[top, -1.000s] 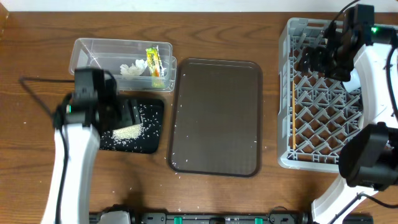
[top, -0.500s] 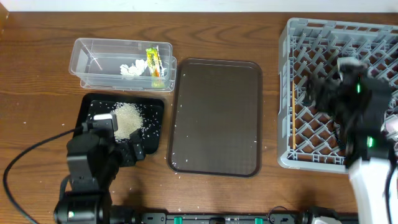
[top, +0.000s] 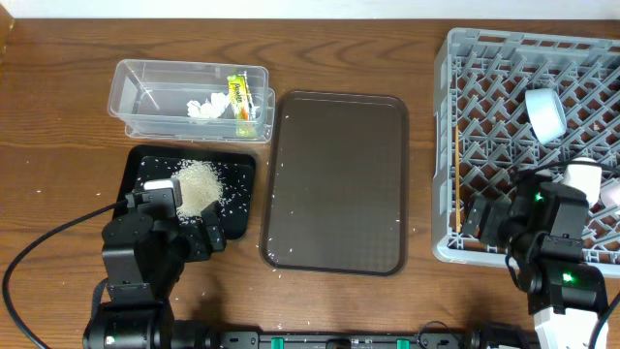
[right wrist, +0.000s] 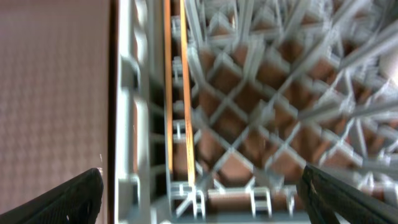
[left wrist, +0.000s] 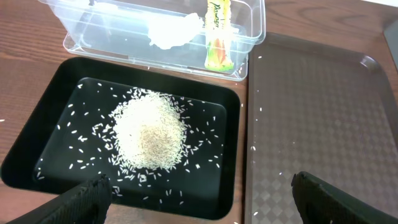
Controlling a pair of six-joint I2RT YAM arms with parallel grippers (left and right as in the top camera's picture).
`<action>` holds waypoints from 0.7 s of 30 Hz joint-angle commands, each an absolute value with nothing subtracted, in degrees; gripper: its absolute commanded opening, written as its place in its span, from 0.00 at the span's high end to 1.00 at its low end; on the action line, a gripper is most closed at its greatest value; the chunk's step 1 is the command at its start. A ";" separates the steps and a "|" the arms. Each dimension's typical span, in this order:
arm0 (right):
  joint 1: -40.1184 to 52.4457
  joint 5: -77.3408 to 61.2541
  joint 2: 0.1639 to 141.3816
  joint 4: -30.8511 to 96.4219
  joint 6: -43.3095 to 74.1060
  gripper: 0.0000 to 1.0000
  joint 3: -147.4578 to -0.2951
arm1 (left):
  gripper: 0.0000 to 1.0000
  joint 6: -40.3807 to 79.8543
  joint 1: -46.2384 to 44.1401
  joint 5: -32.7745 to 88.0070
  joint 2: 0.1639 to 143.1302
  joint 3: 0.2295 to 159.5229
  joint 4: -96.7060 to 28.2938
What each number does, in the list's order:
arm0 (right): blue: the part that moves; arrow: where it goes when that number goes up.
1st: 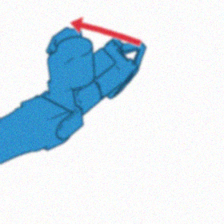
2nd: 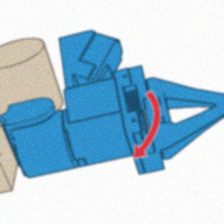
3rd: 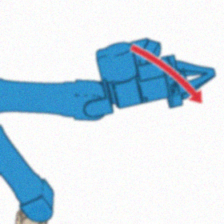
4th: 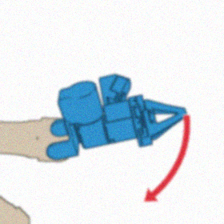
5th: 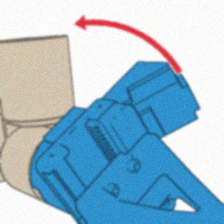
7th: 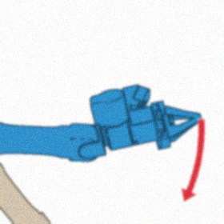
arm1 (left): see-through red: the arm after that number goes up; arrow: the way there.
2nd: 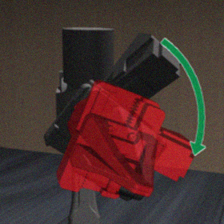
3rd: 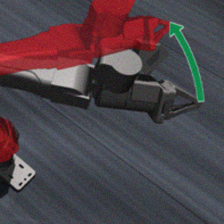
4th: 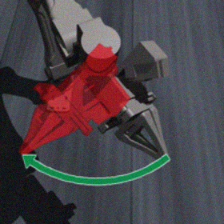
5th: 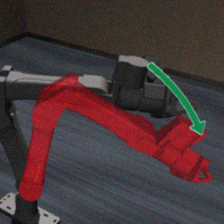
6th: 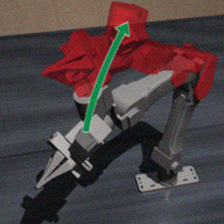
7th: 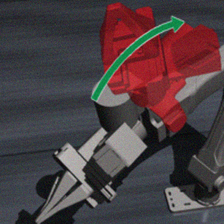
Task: Sort waste into correct bins and load items into the dishwasher rack
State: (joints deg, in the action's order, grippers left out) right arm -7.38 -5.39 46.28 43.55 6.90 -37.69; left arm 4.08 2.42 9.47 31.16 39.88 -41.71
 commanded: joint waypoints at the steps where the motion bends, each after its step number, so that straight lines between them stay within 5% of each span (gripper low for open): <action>1: -7.07 -4.93 46.13 46.35 7.22 0.01 -37.36 | 0.05 3.90 2.28 9.39 31.03 39.70 -41.50; 21: -4.29 -7.14 34.44 42.68 3.33 0.01 -34.50 | 0.04 3.90 2.28 9.39 31.03 39.70 -41.50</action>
State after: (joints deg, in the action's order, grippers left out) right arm -5.82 -6.00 38.50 43.88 6.09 -36.14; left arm 4.08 2.42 9.47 31.16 39.88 -41.71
